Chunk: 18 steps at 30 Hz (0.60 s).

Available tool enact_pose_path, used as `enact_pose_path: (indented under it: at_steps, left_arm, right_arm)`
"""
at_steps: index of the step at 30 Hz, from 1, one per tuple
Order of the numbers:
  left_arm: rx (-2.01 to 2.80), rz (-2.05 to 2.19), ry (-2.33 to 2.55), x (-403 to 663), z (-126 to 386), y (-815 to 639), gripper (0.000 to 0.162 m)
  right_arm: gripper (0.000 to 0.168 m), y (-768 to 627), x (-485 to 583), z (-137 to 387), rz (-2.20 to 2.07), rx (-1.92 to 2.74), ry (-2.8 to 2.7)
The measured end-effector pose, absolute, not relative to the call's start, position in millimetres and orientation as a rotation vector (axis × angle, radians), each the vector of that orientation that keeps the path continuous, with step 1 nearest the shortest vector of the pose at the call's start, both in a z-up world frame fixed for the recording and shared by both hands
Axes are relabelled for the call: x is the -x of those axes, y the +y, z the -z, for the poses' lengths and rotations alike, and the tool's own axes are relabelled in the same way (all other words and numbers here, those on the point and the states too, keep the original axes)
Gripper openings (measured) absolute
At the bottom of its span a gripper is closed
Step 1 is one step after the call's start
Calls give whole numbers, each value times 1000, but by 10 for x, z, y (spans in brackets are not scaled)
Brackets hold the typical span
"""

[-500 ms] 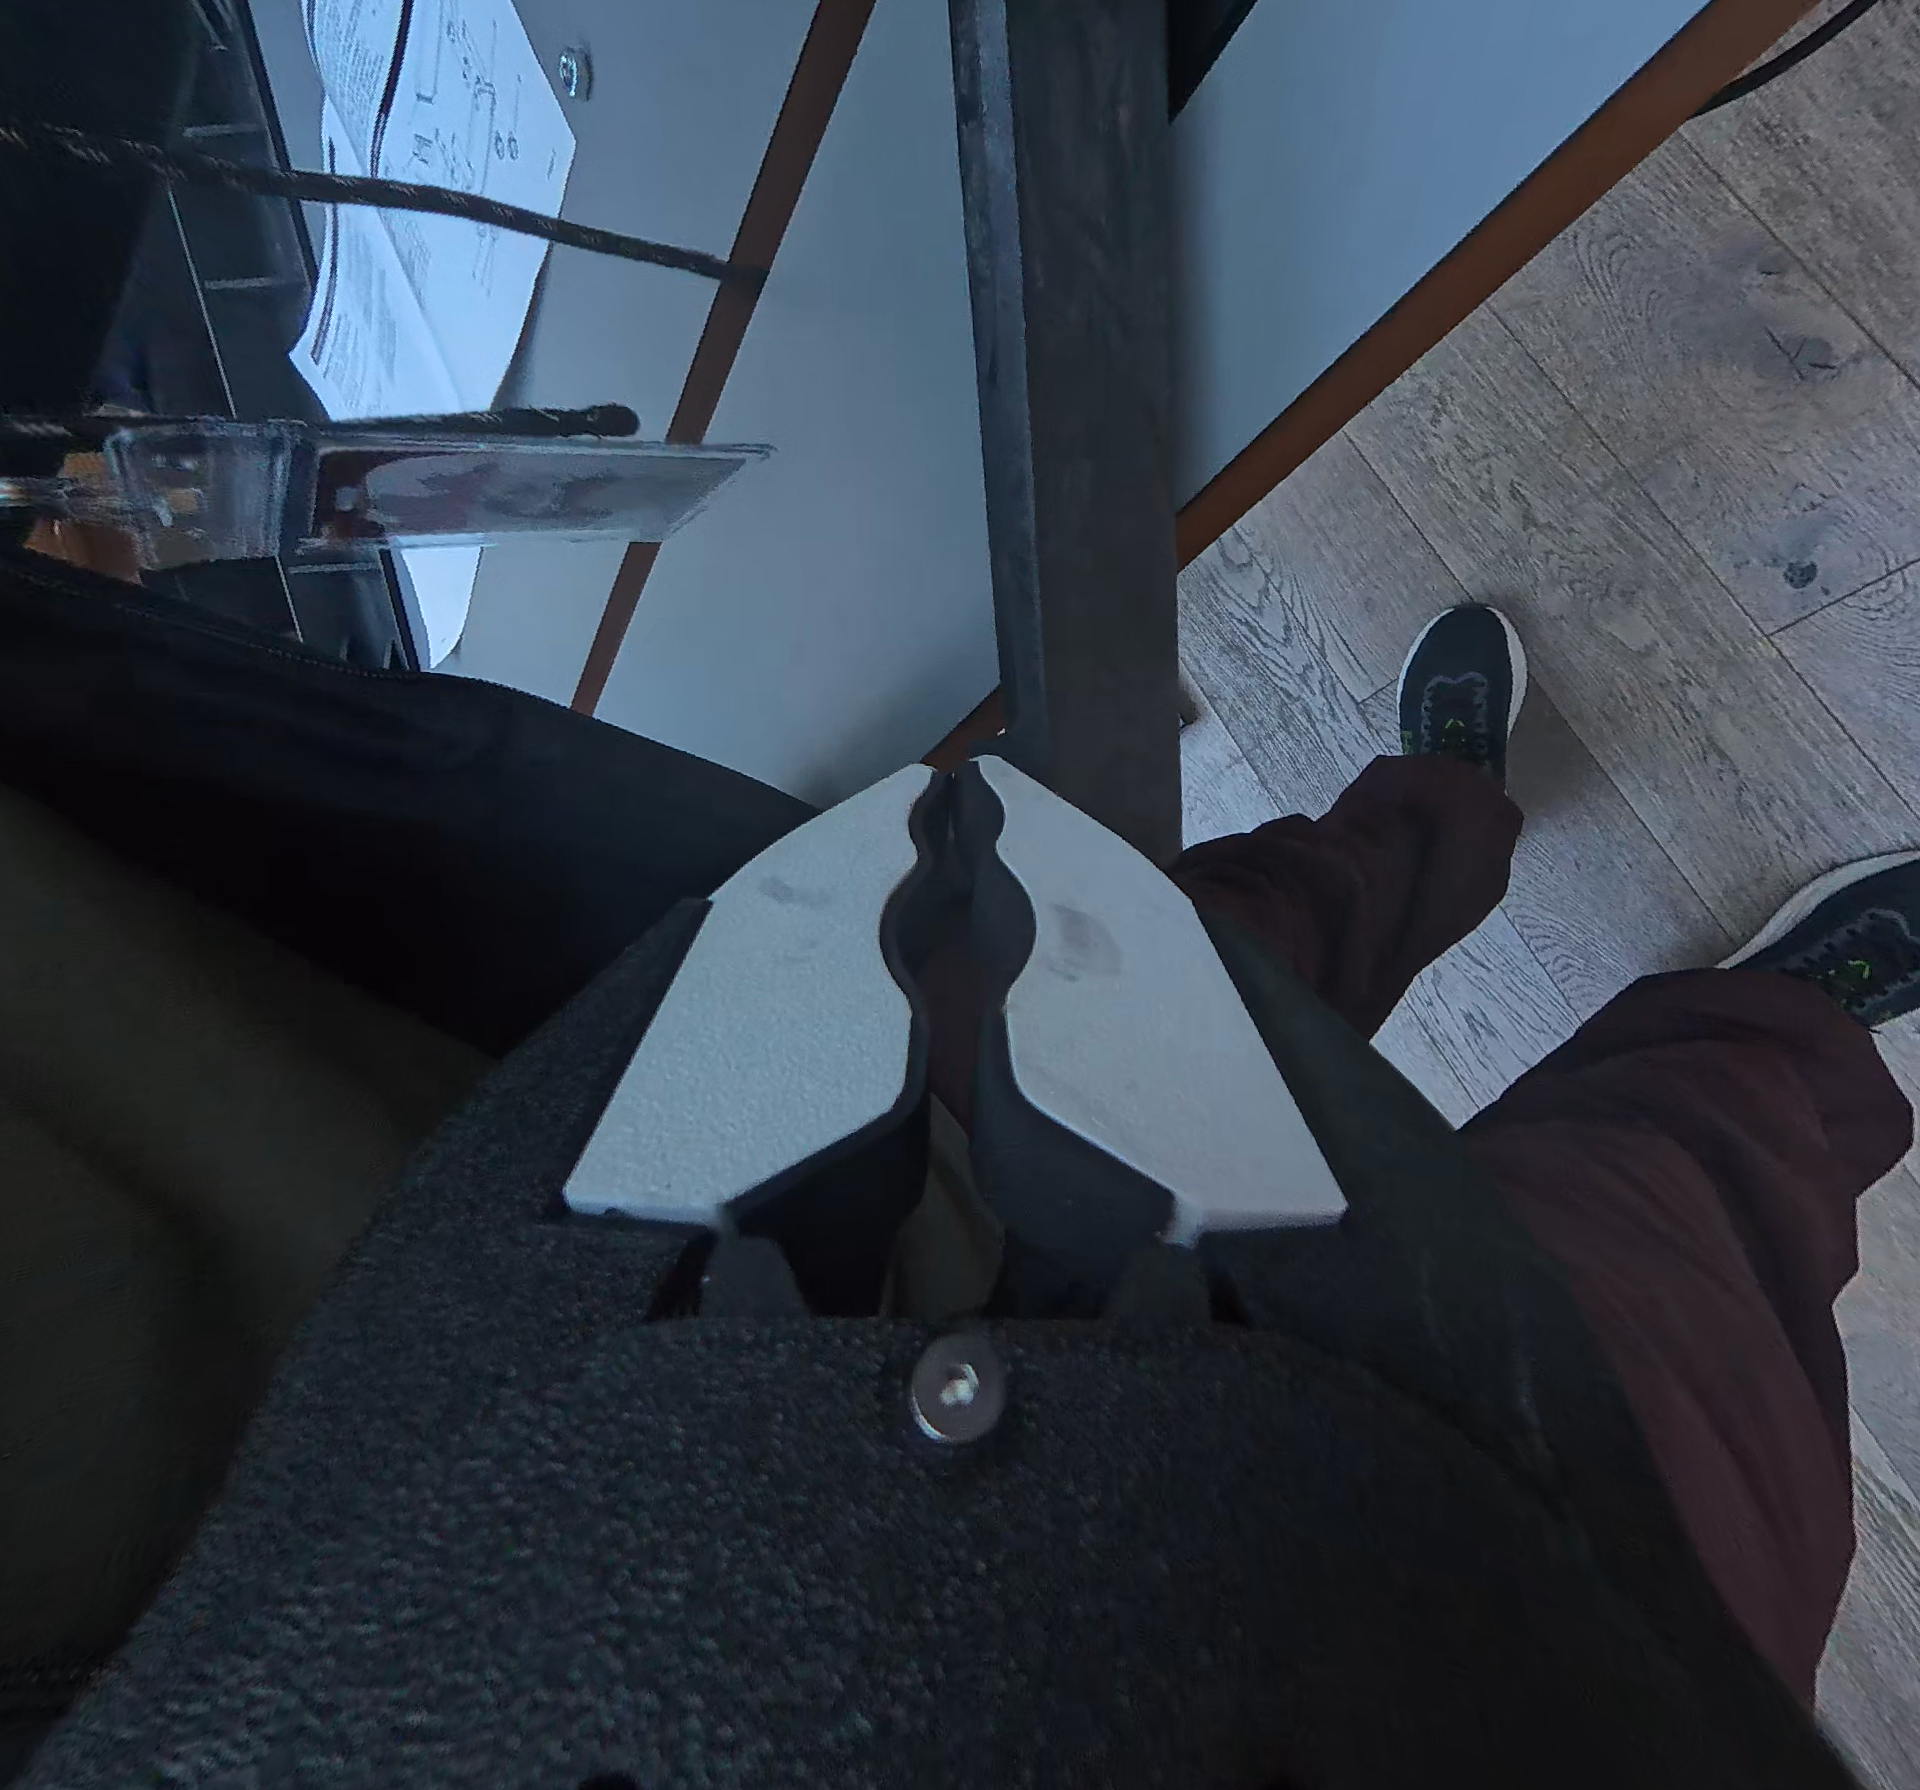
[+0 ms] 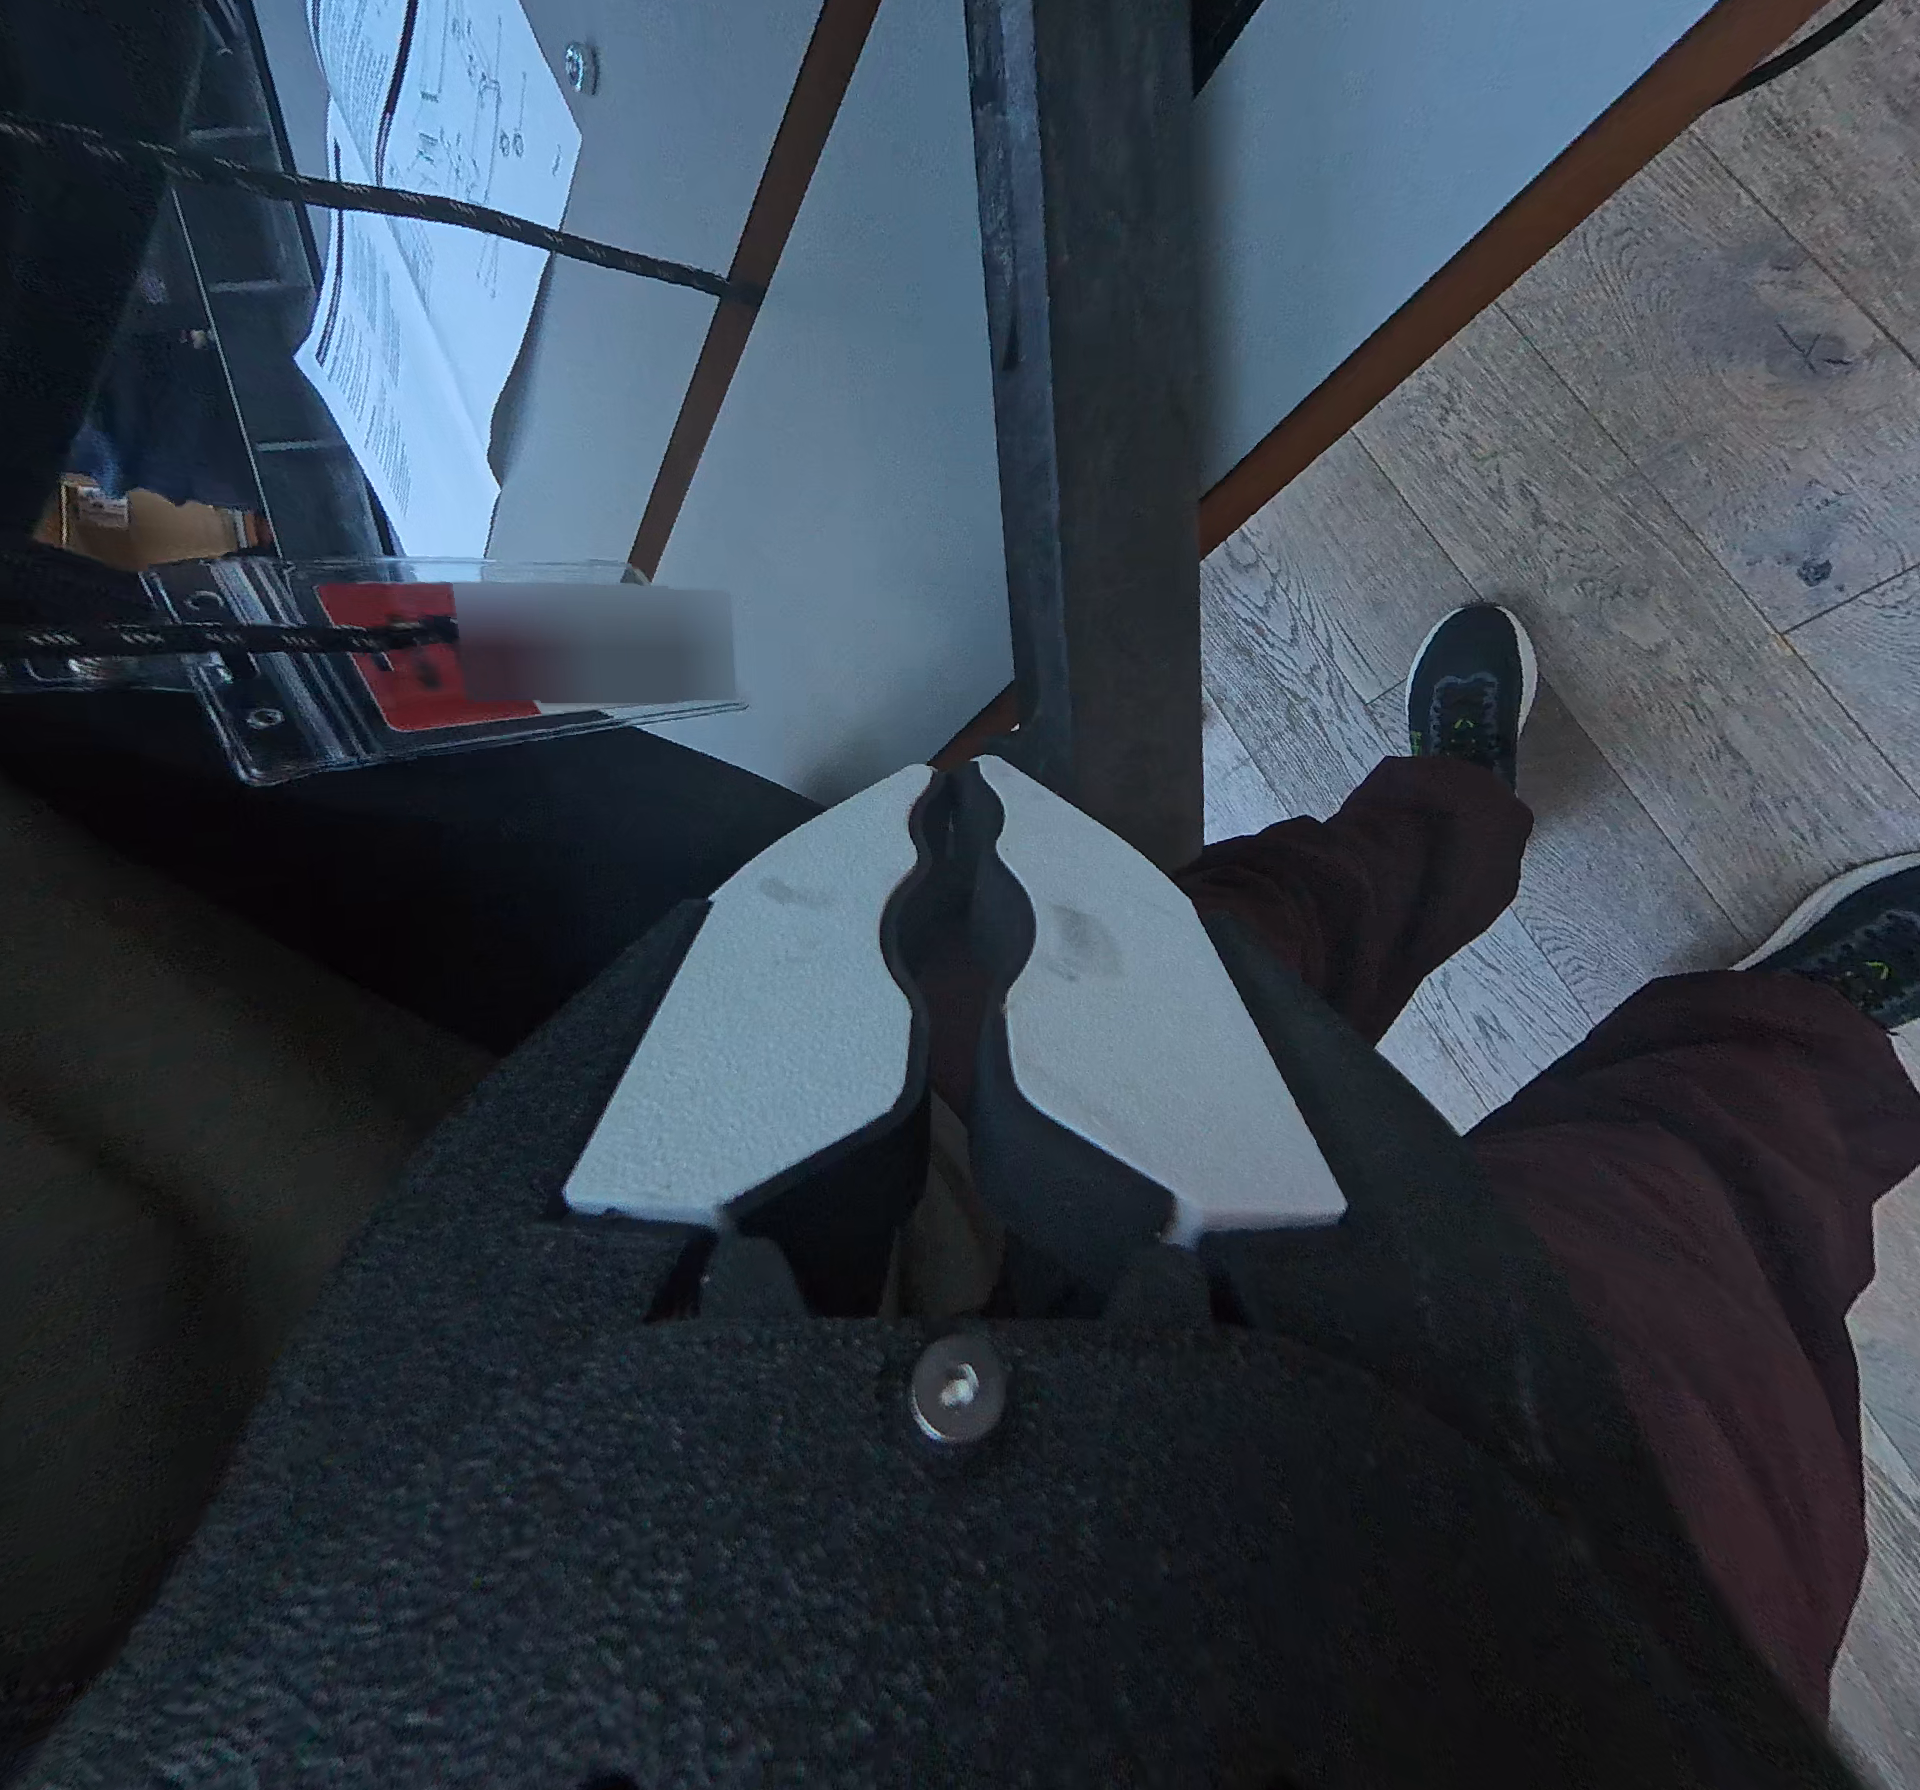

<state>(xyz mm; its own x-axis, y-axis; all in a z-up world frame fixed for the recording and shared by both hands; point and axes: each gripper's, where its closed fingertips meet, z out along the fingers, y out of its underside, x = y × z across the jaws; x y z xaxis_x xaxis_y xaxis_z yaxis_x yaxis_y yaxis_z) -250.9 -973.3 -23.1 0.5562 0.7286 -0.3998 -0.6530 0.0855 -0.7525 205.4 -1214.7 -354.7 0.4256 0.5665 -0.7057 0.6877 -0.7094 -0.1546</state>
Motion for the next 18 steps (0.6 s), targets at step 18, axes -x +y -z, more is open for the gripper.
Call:
enact_pose_path:
  at_steps: [18]
  left_arm:
    - [967,-1145,138,2463,206,-9703,17]
  right_arm:
    - [5,-12203,-2071,3546,1155,-2525,1103]
